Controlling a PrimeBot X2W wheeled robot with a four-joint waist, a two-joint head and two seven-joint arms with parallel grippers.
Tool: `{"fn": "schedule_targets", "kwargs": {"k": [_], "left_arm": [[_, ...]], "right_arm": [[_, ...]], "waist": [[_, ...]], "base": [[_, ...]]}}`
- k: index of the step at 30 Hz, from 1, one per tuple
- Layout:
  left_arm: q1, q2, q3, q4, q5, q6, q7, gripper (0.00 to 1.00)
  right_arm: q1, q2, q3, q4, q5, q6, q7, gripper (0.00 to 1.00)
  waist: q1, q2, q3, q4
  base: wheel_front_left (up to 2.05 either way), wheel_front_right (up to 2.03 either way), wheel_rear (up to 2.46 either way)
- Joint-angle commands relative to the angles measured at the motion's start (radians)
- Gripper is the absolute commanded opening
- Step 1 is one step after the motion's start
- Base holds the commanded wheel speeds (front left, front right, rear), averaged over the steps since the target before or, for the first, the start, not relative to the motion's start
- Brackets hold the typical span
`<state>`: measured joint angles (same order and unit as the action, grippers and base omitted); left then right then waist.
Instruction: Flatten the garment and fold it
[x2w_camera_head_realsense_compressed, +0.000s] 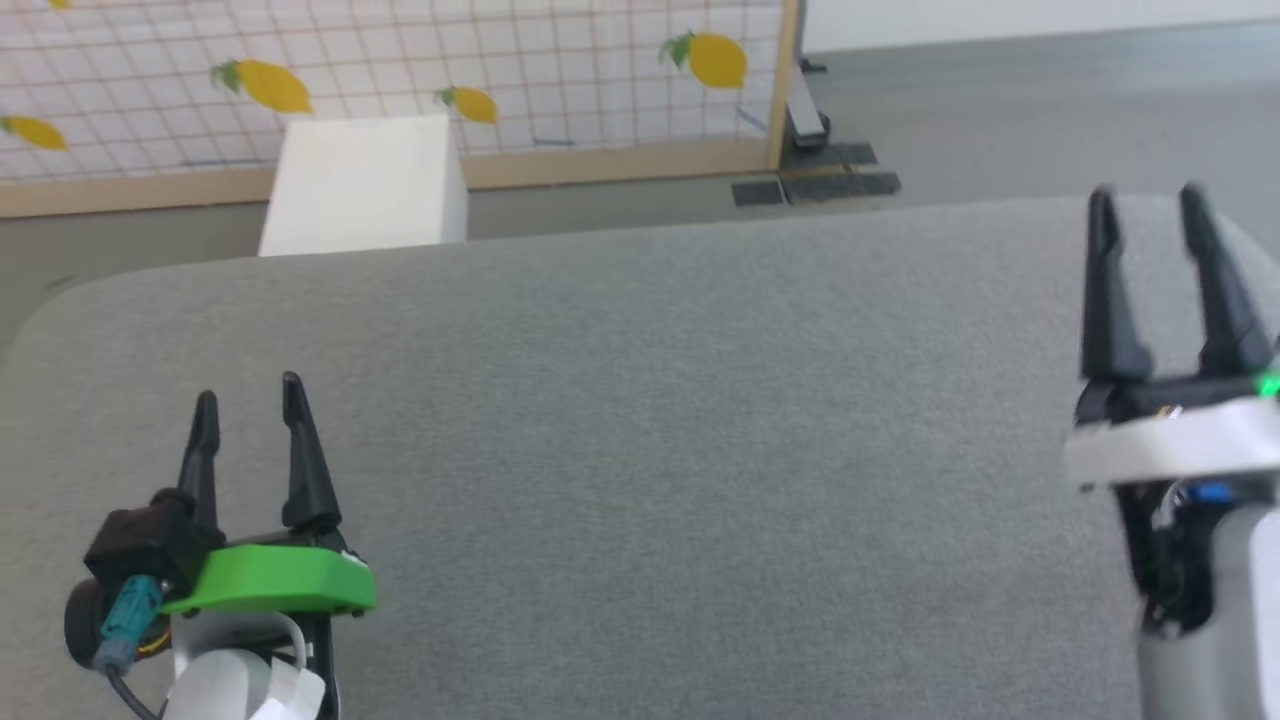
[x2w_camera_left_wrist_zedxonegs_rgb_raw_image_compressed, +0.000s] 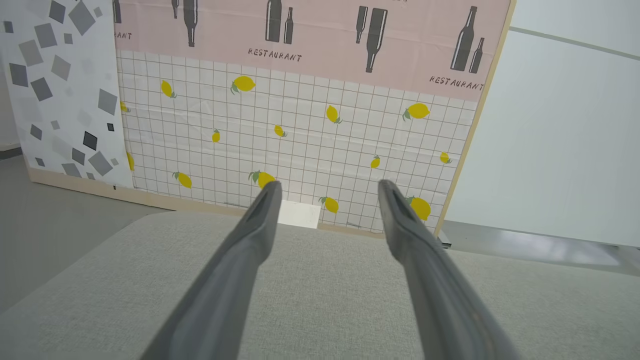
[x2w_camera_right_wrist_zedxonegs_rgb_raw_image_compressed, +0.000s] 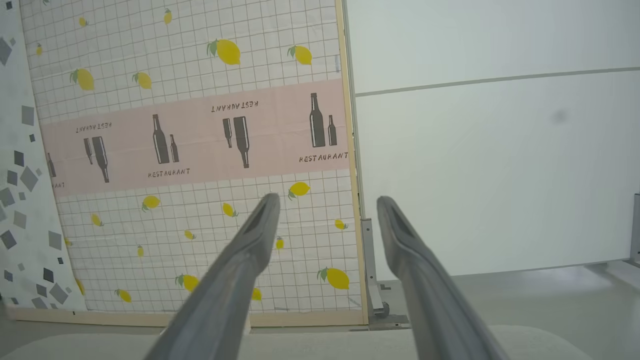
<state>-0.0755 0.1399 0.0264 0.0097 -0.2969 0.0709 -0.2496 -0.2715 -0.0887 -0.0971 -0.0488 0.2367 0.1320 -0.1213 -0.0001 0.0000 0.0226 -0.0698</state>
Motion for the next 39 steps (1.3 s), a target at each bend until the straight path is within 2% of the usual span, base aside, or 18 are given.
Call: {"fn": "schedule_targets", "kwargs": {"k": [1, 12, 24, 35, 36, 39], "left_arm": [[0.015, -0.006, -0.004, 0.006, -0.006, -0.005, -0.006, 1.00], [0.047, -0.012, -0.071, 0.079, 0.015, -0.024, 0.007, 1.00], [0.061, -0.006, -0.137, 0.186, 0.055, -0.028, 0.018, 1.00], [0.053, -0.005, -0.154, 0.210, 0.046, -0.036, 0.021, 1.00], [0.051, -0.010, -0.153, 0.208, 0.043, -0.031, 0.021, 0.00], [0.051, -0.011, -0.153, 0.208, 0.044, -0.031, 0.021, 0.00]], "right_arm": [[0.036, 0.011, 0.008, -0.002, -0.011, -0.001, -0.017, 1.00], [0.217, 0.038, 0.093, 0.122, -0.071, -0.001, -0.080, 1.00], [0.291, 0.038, 0.066, 0.186, -0.110, -0.001, -0.090, 1.00], [0.293, 0.038, 0.050, 0.195, -0.096, -0.001, -0.094, 1.00], [0.284, 0.038, 0.052, 0.194, -0.103, 0.000, -0.087, 0.00], [0.284, 0.038, 0.053, 0.193, -0.104, 0.000, -0.085, 0.00]], "waist": [[0.0001, 0.0000, -0.056, 0.057], [0.0001, 0.0000, -0.073, 0.078], [0.0001, 0.0000, -0.078, 0.071], [0.0001, 0.0000, -0.066, 0.068], [0.0001, 0.0000, -0.066, 0.068], [0.0001, 0.0000, -0.066, 0.068]], "base": [[0.00, 0.00, 0.00], [0.00, 0.00, 0.00], [0.00, 0.00, 0.00], [0.00, 0.00, 0.00], [0.00, 0.00, 0.00], [0.00, 0.00, 0.00]]}}
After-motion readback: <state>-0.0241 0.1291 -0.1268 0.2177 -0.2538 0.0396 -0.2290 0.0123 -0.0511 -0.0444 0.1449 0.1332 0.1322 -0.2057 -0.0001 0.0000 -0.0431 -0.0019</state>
